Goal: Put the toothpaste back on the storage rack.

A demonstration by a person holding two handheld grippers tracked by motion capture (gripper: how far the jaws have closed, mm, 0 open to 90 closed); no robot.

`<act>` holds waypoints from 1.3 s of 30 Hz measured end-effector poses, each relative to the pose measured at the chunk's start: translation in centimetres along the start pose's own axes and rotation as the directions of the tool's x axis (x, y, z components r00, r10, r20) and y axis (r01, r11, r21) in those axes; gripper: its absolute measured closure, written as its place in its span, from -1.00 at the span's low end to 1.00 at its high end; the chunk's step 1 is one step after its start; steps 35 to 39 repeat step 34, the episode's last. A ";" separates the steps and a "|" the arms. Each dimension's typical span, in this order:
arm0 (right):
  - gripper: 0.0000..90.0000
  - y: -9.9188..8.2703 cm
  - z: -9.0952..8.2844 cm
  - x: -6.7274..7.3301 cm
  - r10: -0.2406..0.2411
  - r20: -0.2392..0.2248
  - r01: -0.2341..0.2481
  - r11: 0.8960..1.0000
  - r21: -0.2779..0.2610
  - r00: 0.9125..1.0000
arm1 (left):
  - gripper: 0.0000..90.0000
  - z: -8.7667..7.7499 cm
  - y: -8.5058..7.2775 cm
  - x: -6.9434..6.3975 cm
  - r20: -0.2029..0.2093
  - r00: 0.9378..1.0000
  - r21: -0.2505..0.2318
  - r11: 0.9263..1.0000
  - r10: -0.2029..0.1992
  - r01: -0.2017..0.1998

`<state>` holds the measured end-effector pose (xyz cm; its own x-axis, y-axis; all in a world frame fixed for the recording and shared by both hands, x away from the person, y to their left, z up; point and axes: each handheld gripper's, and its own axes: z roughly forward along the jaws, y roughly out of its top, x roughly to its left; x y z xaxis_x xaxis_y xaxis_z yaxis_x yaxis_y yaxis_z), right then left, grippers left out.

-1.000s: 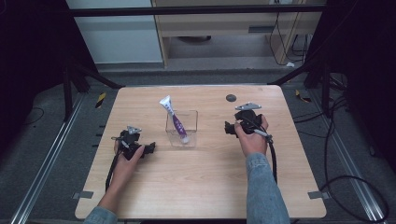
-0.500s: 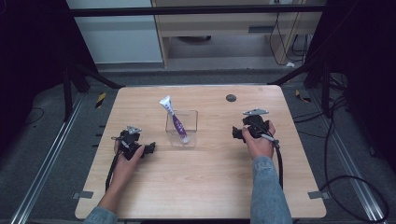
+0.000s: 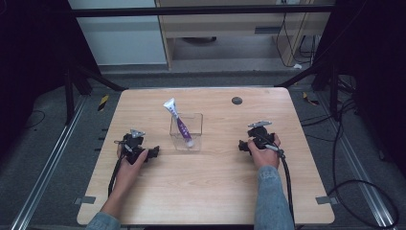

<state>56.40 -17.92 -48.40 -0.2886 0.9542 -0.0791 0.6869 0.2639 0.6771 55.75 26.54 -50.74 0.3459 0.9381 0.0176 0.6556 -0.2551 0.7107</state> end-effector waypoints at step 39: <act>-0.99 -1.5 2.4 -0.8 0.109 -0.001 -0.109 0.992 -0.059 0.994 | -1.00 0.0 0.0 0.0 0.001 1.000 0.000 1.000 0.001 -0.001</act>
